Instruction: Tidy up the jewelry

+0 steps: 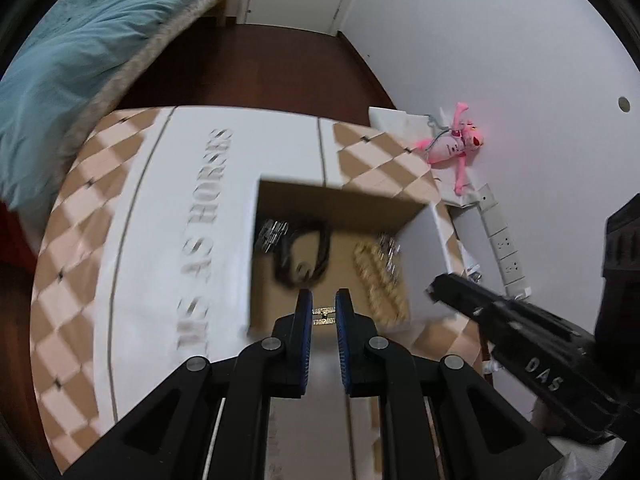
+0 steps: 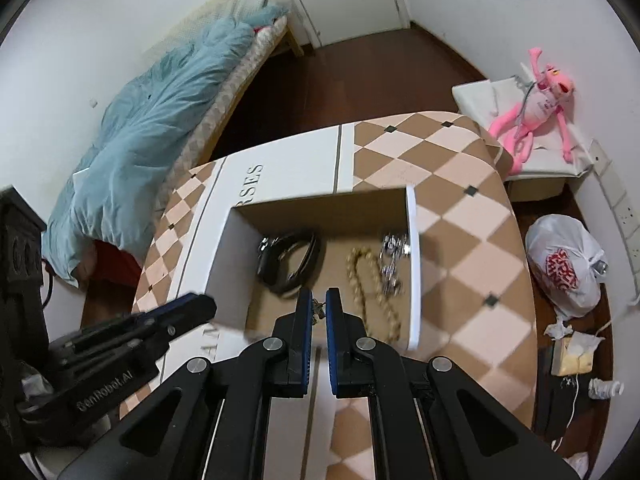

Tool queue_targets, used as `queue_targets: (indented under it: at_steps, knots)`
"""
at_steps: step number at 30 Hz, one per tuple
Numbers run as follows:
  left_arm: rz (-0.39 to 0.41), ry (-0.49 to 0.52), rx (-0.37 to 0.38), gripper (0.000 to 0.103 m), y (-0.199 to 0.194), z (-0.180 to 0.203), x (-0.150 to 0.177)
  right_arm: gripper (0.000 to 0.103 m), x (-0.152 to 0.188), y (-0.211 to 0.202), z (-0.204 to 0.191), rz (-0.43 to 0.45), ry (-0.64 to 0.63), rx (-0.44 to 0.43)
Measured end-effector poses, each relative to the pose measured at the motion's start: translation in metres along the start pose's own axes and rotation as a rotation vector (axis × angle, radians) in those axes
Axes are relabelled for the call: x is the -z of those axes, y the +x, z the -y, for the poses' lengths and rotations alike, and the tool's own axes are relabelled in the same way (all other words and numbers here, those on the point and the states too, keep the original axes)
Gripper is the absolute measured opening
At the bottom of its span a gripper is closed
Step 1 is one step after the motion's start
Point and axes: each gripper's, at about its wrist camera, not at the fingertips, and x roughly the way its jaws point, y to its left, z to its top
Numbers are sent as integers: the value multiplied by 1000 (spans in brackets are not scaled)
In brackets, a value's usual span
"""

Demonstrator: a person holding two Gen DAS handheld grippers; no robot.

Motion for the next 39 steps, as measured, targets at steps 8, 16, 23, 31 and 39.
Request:
queue_targets:
  at_steps: [8, 16, 23, 31, 39]
  knots:
    - [-110, -53, 15, 11, 30, -4, -48, 8, -49, 44, 20, -165, 59, -59]
    - [-80, -77, -66, 74, 23, -13, -64, 27, -67, 55, 21, -215, 77, -54]
    - [-53, -64, -172, 97, 14, -22, -66, 36, -72, 43, 15, -169, 30, 48]
    - [20, -2, -321, 103, 5, -21, -39, 94, -47, 27, 7, -112, -92, 302]
    - [25, 11, -375, 103, 4, -19, -14, 100, -14, 18, 14, -104, -94, 394]
